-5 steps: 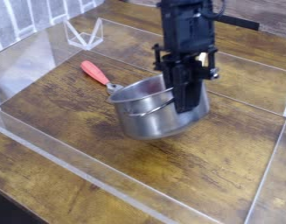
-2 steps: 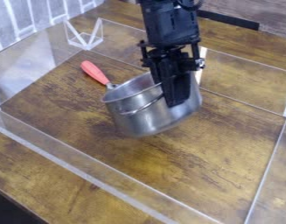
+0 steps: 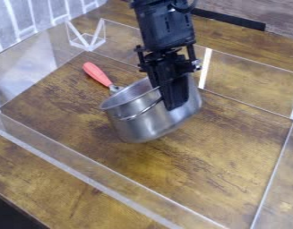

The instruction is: Remove the red object from the silver pot and put it on the table

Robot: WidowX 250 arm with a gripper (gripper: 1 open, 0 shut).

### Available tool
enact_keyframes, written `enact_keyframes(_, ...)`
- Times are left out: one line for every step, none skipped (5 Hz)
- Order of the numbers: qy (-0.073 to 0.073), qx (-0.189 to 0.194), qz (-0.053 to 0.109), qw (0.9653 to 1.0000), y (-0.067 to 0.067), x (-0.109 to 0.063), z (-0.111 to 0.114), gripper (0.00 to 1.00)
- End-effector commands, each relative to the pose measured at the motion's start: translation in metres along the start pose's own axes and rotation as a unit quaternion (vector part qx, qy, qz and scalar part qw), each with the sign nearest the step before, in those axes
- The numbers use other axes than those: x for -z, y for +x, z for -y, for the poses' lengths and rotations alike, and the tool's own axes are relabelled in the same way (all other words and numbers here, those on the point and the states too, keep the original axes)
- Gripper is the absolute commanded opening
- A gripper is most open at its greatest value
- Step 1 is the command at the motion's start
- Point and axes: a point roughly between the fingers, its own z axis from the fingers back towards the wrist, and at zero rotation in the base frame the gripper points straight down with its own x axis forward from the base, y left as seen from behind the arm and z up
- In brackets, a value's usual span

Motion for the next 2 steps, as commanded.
enact_keyframes(0.008,0.009,0.042,0.9990,-0.0023,-0.0234,0.0007,0.00)
enact_keyframes(0.004,0.001,0.043,0.9991,-0.0041,-0.0233,-0.0033,0.00)
